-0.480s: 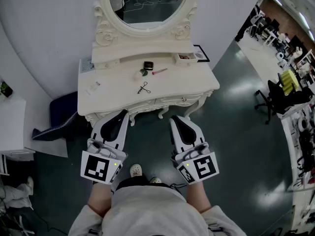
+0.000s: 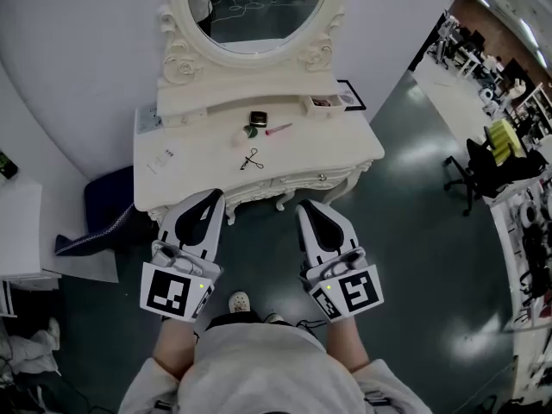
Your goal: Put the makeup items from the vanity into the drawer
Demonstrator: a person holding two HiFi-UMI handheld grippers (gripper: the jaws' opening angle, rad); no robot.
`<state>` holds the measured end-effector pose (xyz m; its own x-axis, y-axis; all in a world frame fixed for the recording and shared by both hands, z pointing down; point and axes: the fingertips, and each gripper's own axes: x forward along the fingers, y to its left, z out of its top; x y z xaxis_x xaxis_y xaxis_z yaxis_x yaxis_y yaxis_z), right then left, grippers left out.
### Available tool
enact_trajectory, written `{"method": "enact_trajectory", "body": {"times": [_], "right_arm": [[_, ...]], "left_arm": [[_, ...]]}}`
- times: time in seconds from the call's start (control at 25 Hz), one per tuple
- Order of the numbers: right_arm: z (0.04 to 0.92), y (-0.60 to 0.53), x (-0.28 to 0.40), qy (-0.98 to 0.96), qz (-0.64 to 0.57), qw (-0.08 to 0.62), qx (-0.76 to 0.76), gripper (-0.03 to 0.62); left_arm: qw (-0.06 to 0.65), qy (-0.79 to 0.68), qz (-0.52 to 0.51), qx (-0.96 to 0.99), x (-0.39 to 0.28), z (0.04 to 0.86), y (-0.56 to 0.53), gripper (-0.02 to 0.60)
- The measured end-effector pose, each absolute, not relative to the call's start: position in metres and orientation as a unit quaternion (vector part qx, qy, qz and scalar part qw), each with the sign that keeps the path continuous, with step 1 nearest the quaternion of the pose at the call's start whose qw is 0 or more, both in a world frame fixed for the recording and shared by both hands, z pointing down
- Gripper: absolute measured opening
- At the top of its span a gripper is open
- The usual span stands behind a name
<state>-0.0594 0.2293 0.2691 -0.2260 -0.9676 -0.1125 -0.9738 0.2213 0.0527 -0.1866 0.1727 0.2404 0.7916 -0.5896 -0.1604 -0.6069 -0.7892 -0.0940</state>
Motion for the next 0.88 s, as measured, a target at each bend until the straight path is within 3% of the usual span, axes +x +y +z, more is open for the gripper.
{"method": "enact_trajectory", "body": {"times": [0.88], "right_arm": [[0.275, 0.187, -0.035, 0.755, 0.060, 0.044, -0.652, 0.026]], "left_arm": [[0.074, 0.271, 0.067, -0.957, -0.156, 0.248, 0.121, 0.015]]}}
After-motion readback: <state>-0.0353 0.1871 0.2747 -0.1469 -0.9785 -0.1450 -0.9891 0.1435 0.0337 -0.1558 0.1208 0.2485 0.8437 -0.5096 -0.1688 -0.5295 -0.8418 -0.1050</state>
